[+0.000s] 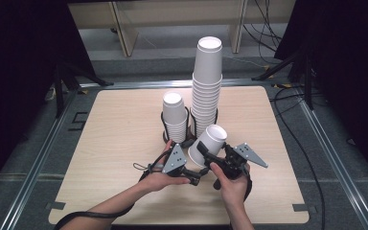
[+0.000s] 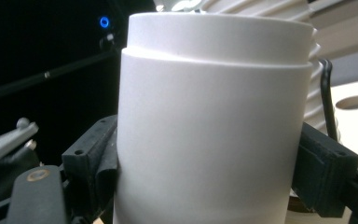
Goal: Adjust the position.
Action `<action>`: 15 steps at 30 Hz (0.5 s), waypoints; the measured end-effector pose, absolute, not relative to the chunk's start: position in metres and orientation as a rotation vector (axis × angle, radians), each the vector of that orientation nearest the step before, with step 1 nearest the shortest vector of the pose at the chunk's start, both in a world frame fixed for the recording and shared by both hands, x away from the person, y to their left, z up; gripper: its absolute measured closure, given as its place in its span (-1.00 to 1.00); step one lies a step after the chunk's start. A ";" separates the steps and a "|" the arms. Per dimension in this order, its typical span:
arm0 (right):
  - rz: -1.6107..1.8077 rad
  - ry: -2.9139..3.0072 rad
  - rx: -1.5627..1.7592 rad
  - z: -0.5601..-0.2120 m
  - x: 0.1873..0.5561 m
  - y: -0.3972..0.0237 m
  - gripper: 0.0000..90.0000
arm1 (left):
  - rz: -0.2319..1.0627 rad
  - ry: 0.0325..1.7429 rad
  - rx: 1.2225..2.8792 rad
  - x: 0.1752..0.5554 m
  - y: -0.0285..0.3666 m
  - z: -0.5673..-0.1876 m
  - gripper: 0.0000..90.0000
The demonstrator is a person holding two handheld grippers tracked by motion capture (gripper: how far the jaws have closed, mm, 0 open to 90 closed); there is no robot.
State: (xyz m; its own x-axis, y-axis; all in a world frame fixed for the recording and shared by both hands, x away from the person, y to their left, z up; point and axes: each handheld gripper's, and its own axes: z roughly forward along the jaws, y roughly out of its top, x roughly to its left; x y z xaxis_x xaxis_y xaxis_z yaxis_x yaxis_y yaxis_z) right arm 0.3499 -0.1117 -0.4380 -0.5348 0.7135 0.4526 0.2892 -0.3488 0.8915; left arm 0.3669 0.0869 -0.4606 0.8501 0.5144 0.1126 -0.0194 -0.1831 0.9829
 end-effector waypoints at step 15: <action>2.072 1.479 1.503 -0.454 0.360 -0.122 -0.57 | 0.519 0.395 1.714 0.367 0.099 -0.472 -1.00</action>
State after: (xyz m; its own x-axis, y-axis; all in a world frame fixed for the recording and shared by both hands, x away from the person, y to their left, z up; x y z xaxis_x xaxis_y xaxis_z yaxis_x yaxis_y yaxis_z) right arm 0.3601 -0.1215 -0.4539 -0.4707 0.6332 0.6144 0.3752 -0.4866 0.7889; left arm 0.3670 0.0991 -0.4716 0.8407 0.5269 0.1249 -0.0191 -0.2017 0.9793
